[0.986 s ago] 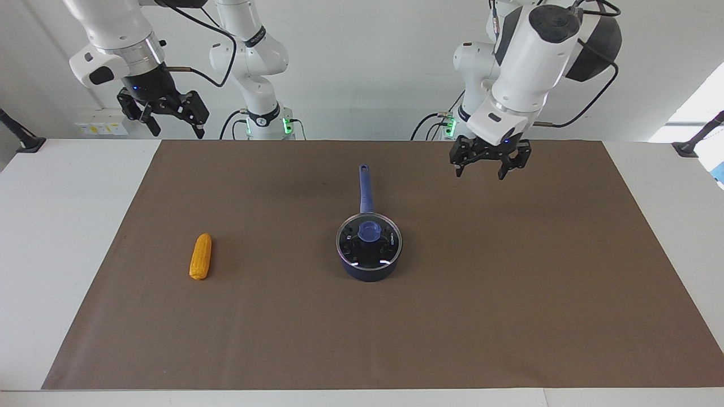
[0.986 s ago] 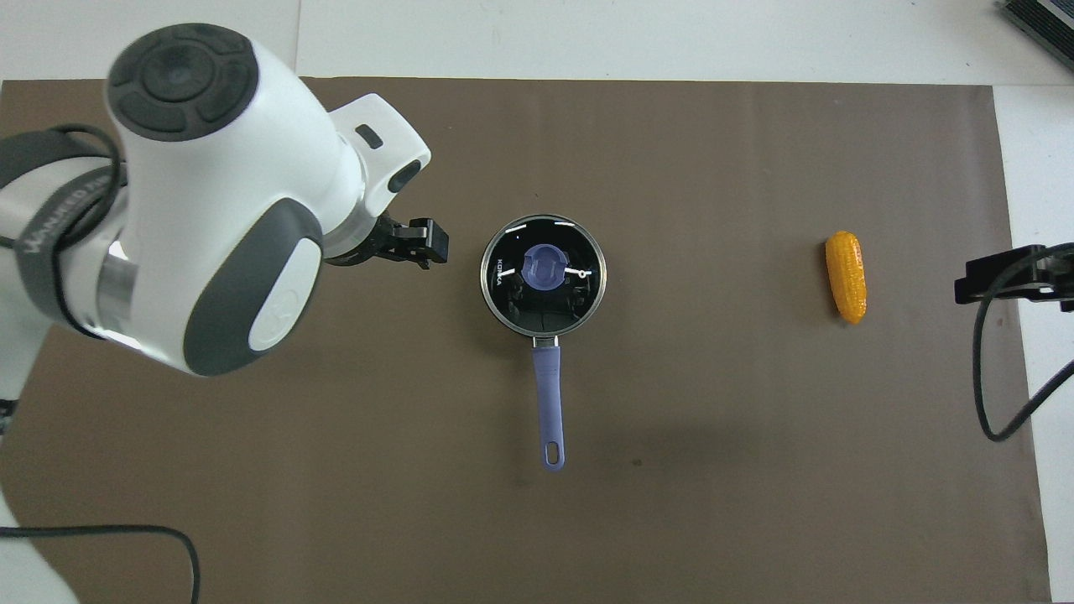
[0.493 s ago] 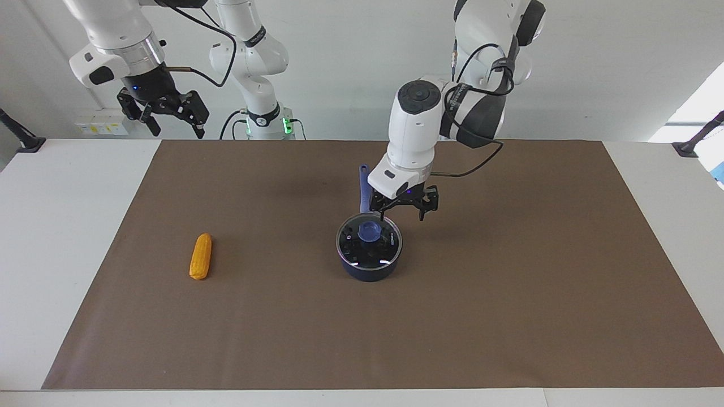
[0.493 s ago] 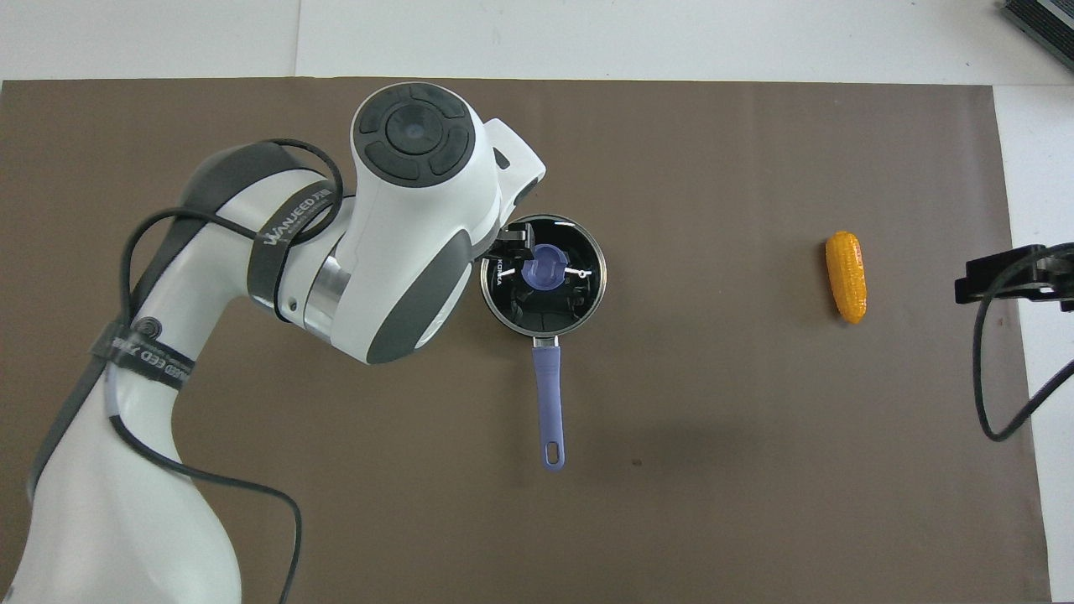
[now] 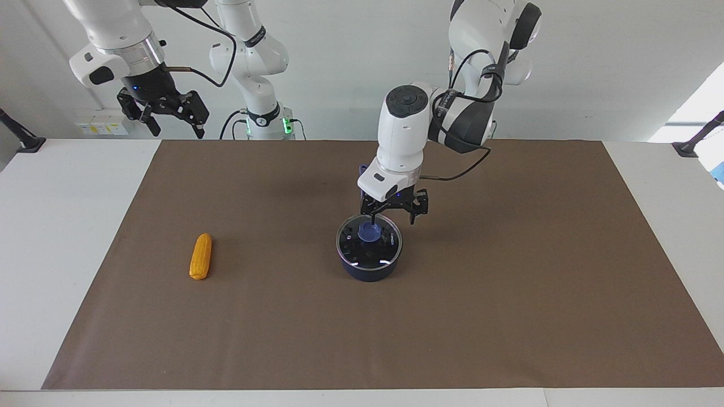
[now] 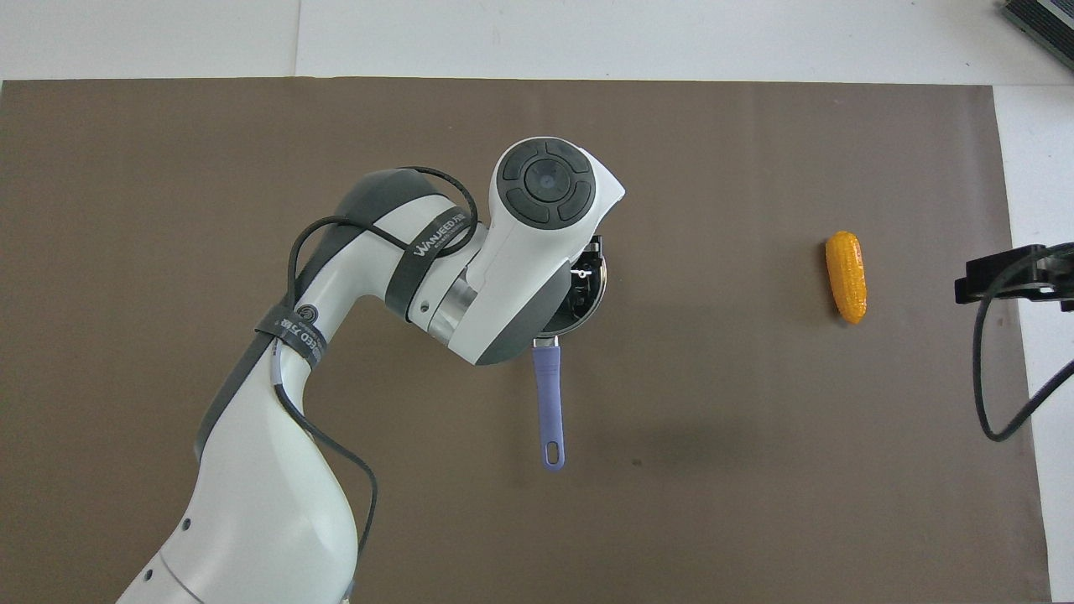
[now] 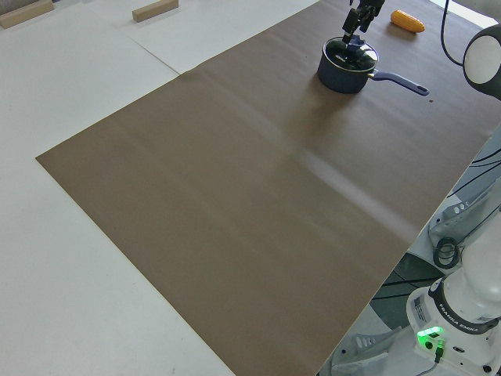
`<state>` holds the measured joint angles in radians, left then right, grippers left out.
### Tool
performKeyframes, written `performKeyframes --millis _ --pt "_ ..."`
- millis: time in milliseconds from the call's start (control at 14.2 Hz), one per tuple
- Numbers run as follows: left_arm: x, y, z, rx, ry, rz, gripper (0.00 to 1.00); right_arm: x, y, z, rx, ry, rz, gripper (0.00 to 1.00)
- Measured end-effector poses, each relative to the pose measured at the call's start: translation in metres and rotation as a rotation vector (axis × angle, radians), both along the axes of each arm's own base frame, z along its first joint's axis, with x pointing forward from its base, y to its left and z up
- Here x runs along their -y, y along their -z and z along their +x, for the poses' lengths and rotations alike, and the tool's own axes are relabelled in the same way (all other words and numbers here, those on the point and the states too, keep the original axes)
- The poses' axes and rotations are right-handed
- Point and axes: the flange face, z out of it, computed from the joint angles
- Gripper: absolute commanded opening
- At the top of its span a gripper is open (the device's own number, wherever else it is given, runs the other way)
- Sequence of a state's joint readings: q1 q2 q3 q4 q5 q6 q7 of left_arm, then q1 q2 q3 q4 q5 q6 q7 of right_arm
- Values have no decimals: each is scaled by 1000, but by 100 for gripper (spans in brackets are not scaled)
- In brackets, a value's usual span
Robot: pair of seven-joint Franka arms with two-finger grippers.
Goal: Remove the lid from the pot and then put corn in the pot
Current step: 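Grasp the lid knob with the left gripper while the right gripper reaches the corn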
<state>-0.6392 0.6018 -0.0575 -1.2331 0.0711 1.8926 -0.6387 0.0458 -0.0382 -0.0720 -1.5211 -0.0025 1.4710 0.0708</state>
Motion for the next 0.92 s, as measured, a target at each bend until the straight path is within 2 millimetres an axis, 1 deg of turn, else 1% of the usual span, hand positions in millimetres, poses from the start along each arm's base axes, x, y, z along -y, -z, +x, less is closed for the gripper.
performKeyframes --millis 141,282,423,493,634,775,915 --pt "3 5 1 -1 -5 3 100 0 0 0 -4 1 0 100" --pt "4 4 1 0 -8 1 100 1 1 0 -4 1 0 100" --pt "5 4 0 0 -7 1 100 0 4 8 54 -1 -1 100" --pt "5 5 0 -1 -7 2 100 1 11 14 87 1 -2 100" --pt "6 8 -1 -6 -7 6 99 8 37 28 118 14 -5 100" --pt "6 10 -1 -8 -7 7 95 18 75 46 110 31 -9 100" --pt "7 10 -1 -8 -8 6 91 30 118 73 123 48 -17 100"
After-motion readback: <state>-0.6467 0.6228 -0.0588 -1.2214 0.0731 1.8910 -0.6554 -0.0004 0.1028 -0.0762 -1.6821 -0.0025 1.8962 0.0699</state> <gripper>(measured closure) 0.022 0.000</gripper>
